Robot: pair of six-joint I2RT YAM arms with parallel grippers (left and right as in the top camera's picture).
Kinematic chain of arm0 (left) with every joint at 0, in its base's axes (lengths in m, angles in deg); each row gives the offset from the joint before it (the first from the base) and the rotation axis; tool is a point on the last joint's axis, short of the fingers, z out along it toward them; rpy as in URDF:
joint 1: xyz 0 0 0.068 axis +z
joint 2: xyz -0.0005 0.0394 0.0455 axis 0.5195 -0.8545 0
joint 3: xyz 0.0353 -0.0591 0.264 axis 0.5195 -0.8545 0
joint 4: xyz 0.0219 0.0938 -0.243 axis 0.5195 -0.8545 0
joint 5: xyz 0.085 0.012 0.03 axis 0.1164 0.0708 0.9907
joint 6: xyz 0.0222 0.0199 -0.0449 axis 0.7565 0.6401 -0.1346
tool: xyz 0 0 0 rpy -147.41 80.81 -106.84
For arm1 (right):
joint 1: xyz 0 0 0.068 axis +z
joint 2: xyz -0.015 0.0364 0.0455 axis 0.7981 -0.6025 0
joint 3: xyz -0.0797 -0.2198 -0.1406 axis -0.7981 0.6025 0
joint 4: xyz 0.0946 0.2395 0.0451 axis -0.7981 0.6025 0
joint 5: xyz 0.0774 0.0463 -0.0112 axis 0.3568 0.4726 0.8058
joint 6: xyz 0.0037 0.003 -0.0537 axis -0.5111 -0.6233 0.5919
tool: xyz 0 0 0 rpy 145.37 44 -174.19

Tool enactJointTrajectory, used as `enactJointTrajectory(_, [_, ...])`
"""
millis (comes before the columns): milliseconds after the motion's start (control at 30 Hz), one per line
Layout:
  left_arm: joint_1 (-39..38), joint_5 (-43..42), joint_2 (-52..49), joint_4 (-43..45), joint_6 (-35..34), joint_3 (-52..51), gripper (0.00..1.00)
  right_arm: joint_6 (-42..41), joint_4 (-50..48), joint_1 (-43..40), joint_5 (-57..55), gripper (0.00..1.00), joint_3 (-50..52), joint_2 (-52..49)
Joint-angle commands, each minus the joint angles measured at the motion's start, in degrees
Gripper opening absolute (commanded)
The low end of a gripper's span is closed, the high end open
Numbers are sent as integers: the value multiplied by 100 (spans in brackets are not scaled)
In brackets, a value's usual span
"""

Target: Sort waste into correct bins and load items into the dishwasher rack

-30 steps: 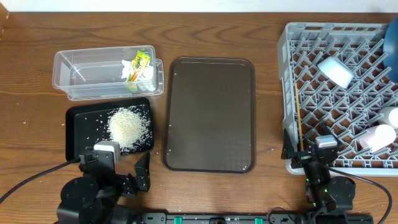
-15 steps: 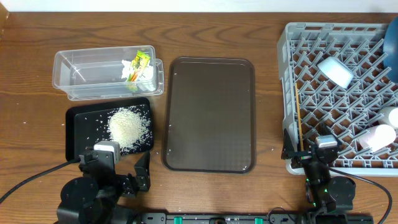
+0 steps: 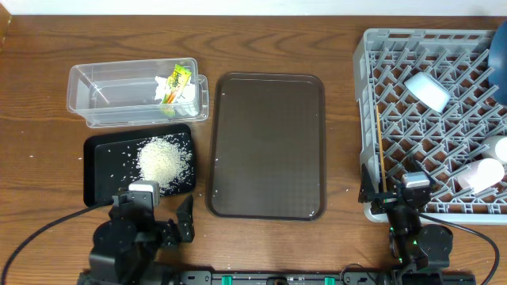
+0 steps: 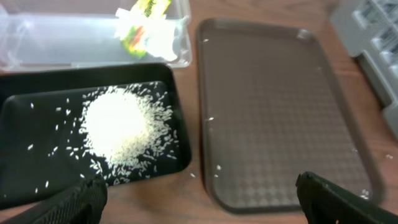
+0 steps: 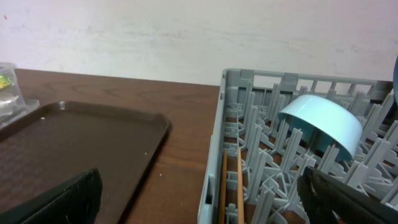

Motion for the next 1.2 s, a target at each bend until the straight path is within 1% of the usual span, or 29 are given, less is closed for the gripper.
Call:
enactJointTrajectory(0, [258,63,372,487,-26,-645,100,39,-2,57,-39,99,26,37])
enactJointTrajectory(300, [498,105,1187,2970,-20,-2426,100,39,-2,57,-39,99,26,37])
enactJointTrajectory(500, [498,109,1379,4999,-20,-3425,100,39,-2,57,-39,99,26,37])
enactJointTrajectory(567, [498,109,1379,5512,13,-3659,100,39,-2,59,-39,99,26,37])
enactJointTrajectory(633, [498,107,1379,5628,216,-3692,100,39,-2,57,-39,99,26,37])
enactJointTrajectory(767, [498,111,1379,5541,656,-3692,100,39,-2,59,-39,99,26,37])
enactJointTrajectory(933, [498,107,1379,4850,662,-3692,100,39,-2,57,-39,99,26,37])
enactJointTrajectory(1167, [498,111,1381,4833,662,-3692,100,39,-2,57,-39,99,26,37])
